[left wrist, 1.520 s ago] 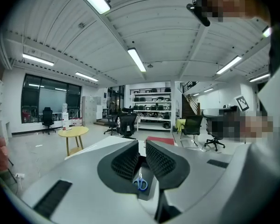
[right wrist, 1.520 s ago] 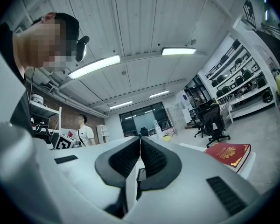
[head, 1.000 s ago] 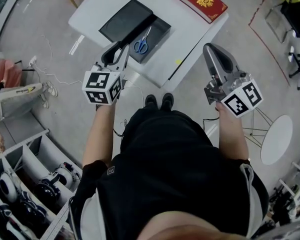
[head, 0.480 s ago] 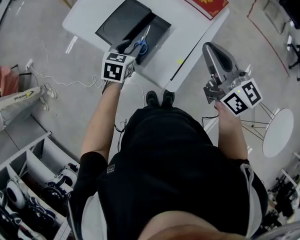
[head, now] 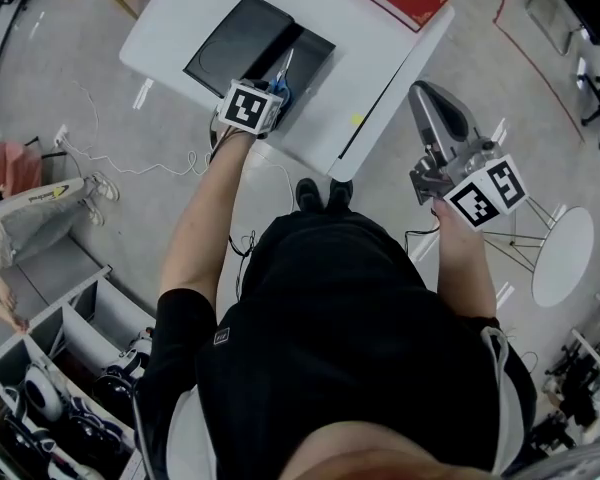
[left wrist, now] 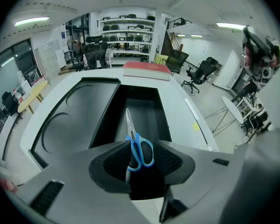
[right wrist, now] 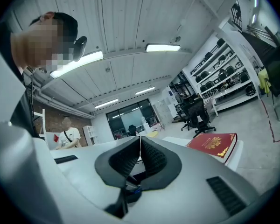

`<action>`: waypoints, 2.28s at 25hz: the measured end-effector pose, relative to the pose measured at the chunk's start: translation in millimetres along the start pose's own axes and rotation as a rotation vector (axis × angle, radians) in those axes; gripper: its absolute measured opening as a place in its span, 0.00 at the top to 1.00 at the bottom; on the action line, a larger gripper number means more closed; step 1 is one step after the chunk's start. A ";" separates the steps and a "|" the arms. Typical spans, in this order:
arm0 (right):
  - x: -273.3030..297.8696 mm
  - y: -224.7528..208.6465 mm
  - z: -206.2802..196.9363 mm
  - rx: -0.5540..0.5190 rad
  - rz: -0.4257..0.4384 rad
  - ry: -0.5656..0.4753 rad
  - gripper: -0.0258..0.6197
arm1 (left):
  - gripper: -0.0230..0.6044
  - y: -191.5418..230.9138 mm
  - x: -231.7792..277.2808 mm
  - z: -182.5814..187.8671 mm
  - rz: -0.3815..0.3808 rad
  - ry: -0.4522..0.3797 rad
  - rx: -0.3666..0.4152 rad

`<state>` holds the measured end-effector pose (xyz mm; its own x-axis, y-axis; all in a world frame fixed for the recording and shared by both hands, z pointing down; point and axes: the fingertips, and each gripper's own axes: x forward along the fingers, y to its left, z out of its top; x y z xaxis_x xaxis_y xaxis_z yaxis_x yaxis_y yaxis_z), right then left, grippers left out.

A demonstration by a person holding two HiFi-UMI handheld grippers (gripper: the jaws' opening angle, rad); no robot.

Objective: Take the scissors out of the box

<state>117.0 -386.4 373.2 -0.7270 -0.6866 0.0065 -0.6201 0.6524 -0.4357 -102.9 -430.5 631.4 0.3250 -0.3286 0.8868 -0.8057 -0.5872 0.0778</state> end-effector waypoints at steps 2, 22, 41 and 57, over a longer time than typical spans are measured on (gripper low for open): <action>-2.5 -3.1 -0.4 0.004 -0.005 -0.003 0.91 | 0.71 0.6 7.8 -3.3 -0.003 0.046 0.016; -24.1 -31.2 -1.1 0.041 -0.009 -0.022 0.91 | 0.77 14.1 46.6 -34.0 0.010 0.485 0.070; -20.5 -32.2 -13.5 0.047 0.046 0.017 0.91 | 0.82 18.0 19.1 -19.1 0.050 0.293 0.044; -21.3 69.3 -14.0 -0.050 0.085 -0.006 0.91 | 0.83 -5.2 -113.3 15.2 0.005 -0.209 -0.009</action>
<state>85.3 -322.1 355.5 -0.7761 -0.6297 -0.0336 -0.5702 0.7236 -0.3890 -128.0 -401.4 523.6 0.4160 -0.4782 0.7734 -0.8115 -0.5791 0.0784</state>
